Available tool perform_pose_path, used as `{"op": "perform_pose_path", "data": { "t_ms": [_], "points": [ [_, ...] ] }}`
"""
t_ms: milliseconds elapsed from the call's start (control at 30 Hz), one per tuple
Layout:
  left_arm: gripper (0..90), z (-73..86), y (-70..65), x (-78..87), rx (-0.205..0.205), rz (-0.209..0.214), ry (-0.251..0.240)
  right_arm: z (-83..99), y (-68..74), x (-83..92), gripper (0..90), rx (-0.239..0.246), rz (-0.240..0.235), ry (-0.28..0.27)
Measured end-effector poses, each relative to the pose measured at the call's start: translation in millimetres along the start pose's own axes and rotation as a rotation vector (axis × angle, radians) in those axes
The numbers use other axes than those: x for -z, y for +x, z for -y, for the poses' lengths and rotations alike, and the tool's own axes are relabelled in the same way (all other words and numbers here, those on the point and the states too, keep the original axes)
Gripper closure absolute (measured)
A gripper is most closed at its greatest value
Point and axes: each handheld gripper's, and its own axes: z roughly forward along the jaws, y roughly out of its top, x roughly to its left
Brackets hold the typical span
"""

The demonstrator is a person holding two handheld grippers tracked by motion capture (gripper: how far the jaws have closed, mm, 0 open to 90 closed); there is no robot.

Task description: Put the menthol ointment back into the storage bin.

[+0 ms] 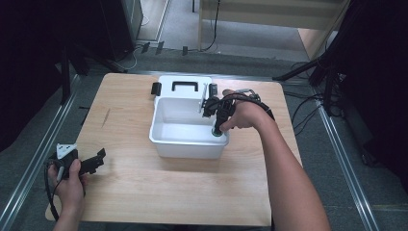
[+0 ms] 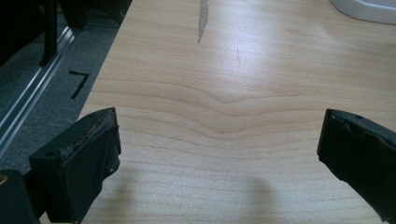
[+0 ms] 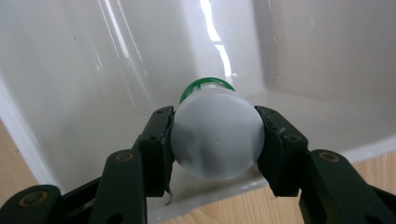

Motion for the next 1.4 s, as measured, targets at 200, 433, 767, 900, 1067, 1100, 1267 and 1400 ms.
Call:
{"op": "perform_pose_path", "data": {
  "t_ms": [200,433,767,900,1067,1100,1267,1400],
  "points": [
    [0.2,-0.1,0.3,0.1,0.0,0.003,0.002,-2.2,3.1,-11.1,51.6,0.018,-0.002,0.026],
    [0.2,-0.1,0.1,-0.2,0.001,0.003,0.004,-4.5,5.8,-20.3,51.6,0.032,0.002,0.053],
    [0.2,-0.2,-0.2,-0.4,0.001,0.002,0.004,-10.7,5.3,-30.1,51.6,0.011,0.016,0.082],
    [0.2,-0.2,-0.1,-0.4,0.001,0.004,0.005,-14.4,7.3,-33.6,51.6,0.026,0.043,0.105],
    [0.2,-0.4,-0.2,-0.7,0.001,0.005,0.01,-17.7,9.0,-37.4,51.6,0.081,0.045,0.1],
    [0.2,-0.4,-0.2,-0.7,0.001,0.005,0.01,-17.7,9.0,-37.4,51.6,0.081,0.045,0.1],
    [0.2,-0.4,-0.2,-0.8,0.0,0.006,0.01,-20.8,8.5,-42.6,51.6,0.073,0.013,0.105],
    [0.2,-0.5,0.0,-1.1,0.0,0.007,0.011,-23.3,10.3,-47.5,51.5,0.084,0.005,0.15]
  ]
}}
